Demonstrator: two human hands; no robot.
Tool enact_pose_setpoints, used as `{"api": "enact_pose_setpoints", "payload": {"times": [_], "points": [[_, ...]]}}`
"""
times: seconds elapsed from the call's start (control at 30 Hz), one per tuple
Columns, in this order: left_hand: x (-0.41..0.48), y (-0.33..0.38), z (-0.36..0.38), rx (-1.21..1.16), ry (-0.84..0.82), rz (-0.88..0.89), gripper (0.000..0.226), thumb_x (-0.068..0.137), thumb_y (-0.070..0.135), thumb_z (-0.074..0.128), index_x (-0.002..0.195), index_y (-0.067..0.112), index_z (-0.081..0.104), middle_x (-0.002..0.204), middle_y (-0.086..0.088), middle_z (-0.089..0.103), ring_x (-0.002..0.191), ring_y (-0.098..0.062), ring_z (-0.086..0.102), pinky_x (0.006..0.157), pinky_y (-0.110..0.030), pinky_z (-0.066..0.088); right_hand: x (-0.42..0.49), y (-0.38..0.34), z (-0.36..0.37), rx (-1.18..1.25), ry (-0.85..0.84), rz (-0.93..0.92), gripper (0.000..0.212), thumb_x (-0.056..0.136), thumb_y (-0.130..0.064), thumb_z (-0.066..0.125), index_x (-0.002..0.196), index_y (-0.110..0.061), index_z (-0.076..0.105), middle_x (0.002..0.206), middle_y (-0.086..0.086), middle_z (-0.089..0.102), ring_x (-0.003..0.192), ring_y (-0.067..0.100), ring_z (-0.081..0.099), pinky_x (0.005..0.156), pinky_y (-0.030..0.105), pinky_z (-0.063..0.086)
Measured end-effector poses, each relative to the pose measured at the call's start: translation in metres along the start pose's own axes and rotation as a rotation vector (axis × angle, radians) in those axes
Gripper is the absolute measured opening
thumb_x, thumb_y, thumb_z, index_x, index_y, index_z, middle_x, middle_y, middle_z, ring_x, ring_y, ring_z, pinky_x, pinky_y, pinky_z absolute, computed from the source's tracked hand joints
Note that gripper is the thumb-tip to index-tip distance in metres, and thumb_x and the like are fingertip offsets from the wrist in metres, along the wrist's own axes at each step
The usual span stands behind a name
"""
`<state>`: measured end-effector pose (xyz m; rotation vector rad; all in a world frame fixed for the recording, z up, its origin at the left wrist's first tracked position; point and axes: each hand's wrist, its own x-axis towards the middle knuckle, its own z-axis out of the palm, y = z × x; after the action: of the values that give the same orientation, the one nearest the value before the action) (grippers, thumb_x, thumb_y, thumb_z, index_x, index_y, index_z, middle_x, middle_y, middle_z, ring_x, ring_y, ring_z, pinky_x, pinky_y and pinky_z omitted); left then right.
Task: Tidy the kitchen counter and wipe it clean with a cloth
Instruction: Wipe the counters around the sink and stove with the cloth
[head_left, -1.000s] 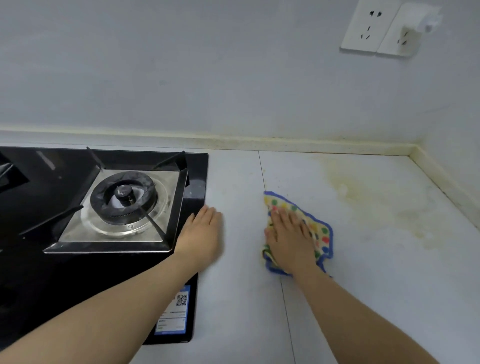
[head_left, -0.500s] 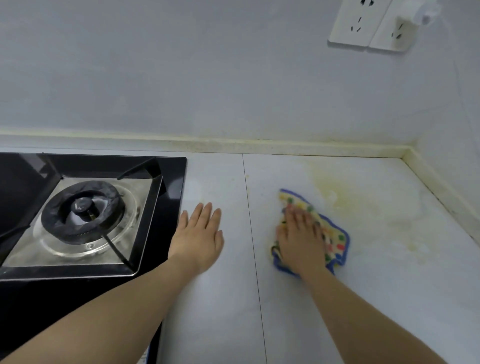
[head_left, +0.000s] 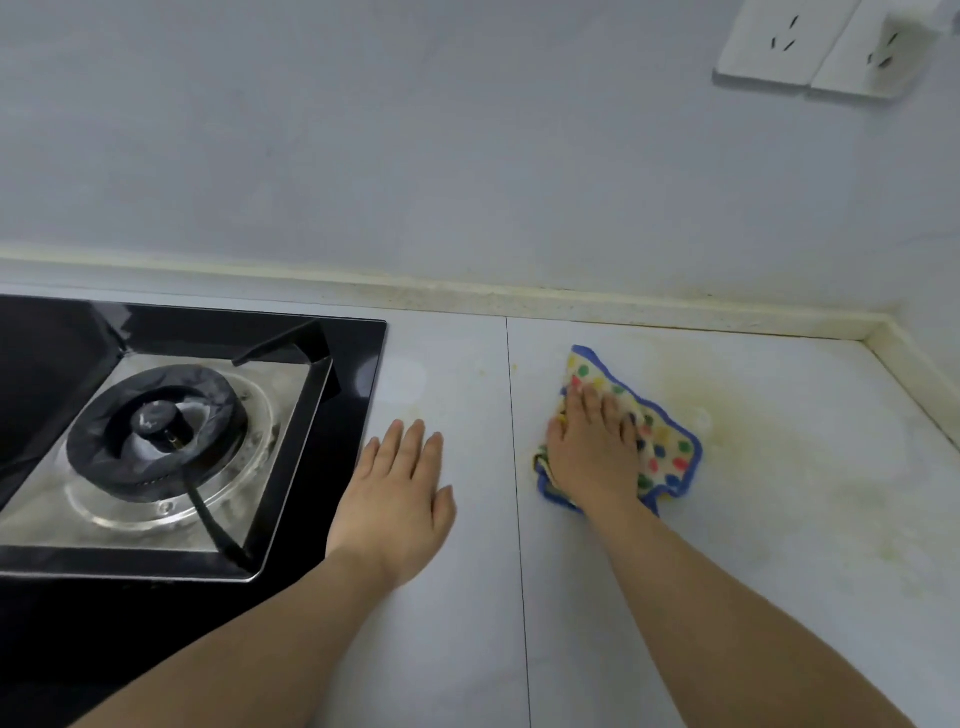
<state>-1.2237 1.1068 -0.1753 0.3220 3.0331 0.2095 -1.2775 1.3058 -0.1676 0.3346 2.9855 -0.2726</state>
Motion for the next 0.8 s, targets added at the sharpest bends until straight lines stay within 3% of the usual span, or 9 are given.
{"api": "enact_pose_setpoints", "payload": {"times": [0.07, 0.2, 0.3, 0.37, 0.4, 0.5, 0.57, 0.67, 0.8], "points": [[0.000, -0.001, 0.002, 0.010, 0.006, 0.008, 0.088, 0.073, 0.047, -0.014, 0.151, 0.015, 0.010, 0.159, -0.006, 0.004, 0.147, -0.024, -0.003, 0.117, -0.035, -0.007, -0.012, -0.026, 0.006, -0.005, 0.017, -0.088, 0.057, 0.100, -0.032, 0.022, 0.152, -0.017, 0.005, 0.160, 0.005, 0.005, 0.147, 0.025, 0.004, 0.119, 0.042, 0.003], [0.001, -0.002, 0.005, 0.019, 0.066, 0.014, 0.078, 0.083, 0.046, 0.002, 0.145, 0.010, 0.032, 0.153, -0.011, 0.029, 0.144, -0.028, 0.019, 0.114, -0.037, 0.004, -0.014, -0.040, 0.011, -0.059, -0.047, -0.531, 0.054, 0.100, -0.028, 0.025, 0.151, -0.024, 0.010, 0.160, -0.004, 0.007, 0.147, 0.016, 0.004, 0.119, 0.036, 0.000], [0.000, -0.002, 0.005, -0.008, 0.052, 0.024, 0.086, 0.075, 0.048, -0.010, 0.150, 0.013, 0.014, 0.159, -0.007, 0.009, 0.147, -0.024, 0.002, 0.115, -0.034, -0.007, 0.027, -0.027, 0.000, -0.030, -0.019, -0.319, 0.054, 0.100, -0.027, 0.023, 0.151, -0.021, 0.011, 0.159, 0.000, 0.012, 0.147, 0.020, 0.010, 0.119, 0.037, 0.006], [0.001, -0.002, 0.003, -0.029, 0.061, 0.015, 0.086, 0.075, 0.048, -0.010, 0.151, 0.013, 0.014, 0.159, -0.007, 0.008, 0.147, -0.024, 0.000, 0.116, -0.035, -0.006, 0.040, -0.030, -0.002, -0.012, -0.010, -0.109, 0.055, 0.100, -0.029, 0.021, 0.152, -0.018, 0.005, 0.160, 0.003, 0.005, 0.147, 0.023, 0.005, 0.119, 0.039, 0.002], [0.002, -0.002, 0.002, -0.020, 0.061, 0.015, 0.085, 0.077, 0.047, -0.008, 0.150, 0.012, 0.017, 0.158, -0.008, 0.011, 0.147, -0.025, 0.004, 0.117, -0.036, -0.003, 0.038, -0.041, 0.000, -0.007, -0.013, -0.100, 0.055, 0.100, -0.029, 0.021, 0.152, -0.017, 0.004, 0.160, 0.003, 0.003, 0.147, 0.024, 0.003, 0.119, 0.041, 0.001], [0.000, -0.002, 0.004, 0.026, 0.077, 0.022, 0.079, 0.081, 0.045, 0.003, 0.146, 0.009, 0.030, 0.154, -0.012, 0.027, 0.145, -0.028, 0.018, 0.116, -0.038, 0.006, 0.014, -0.078, 0.012, -0.037, -0.040, -0.431, 0.054, 0.100, -0.029, 0.022, 0.152, -0.019, 0.008, 0.160, 0.000, 0.005, 0.147, 0.022, 0.004, 0.119, 0.041, 0.002], [0.001, -0.001, 0.003, 0.023, 0.071, 0.022, 0.084, 0.077, 0.046, -0.006, 0.149, 0.011, 0.020, 0.157, -0.010, 0.016, 0.147, -0.026, 0.009, 0.117, -0.036, 0.000, 0.018, -0.082, 0.012, -0.074, -0.050, -0.578, 0.052, 0.101, -0.030, 0.021, 0.151, -0.021, 0.010, 0.160, -0.001, 0.009, 0.147, 0.020, 0.008, 0.119, 0.040, 0.005], [-0.001, 0.000, -0.001, 0.034, 0.014, 0.007, 0.090, 0.070, 0.046, -0.017, 0.151, 0.015, 0.005, 0.160, -0.005, 0.001, 0.147, -0.022, -0.004, 0.118, -0.035, -0.006, 0.048, -0.053, 0.004, -0.065, 0.013, -0.367, 0.053, 0.100, -0.029, 0.022, 0.151, -0.019, 0.014, 0.157, 0.006, 0.019, 0.144, 0.026, 0.018, 0.116, 0.043, 0.014], [-0.001, -0.001, 0.001, 0.046, 0.000, 0.007, 0.089, 0.072, 0.047, -0.016, 0.151, 0.016, 0.007, 0.160, -0.005, 0.002, 0.147, -0.021, -0.005, 0.119, -0.036, -0.004, 0.046, -0.006, 0.000, 0.008, 0.009, -0.027, 0.054, 0.100, -0.033, 0.017, 0.152, -0.018, 0.007, 0.159, 0.005, 0.009, 0.147, 0.025, 0.008, 0.119, 0.042, 0.004]]}}
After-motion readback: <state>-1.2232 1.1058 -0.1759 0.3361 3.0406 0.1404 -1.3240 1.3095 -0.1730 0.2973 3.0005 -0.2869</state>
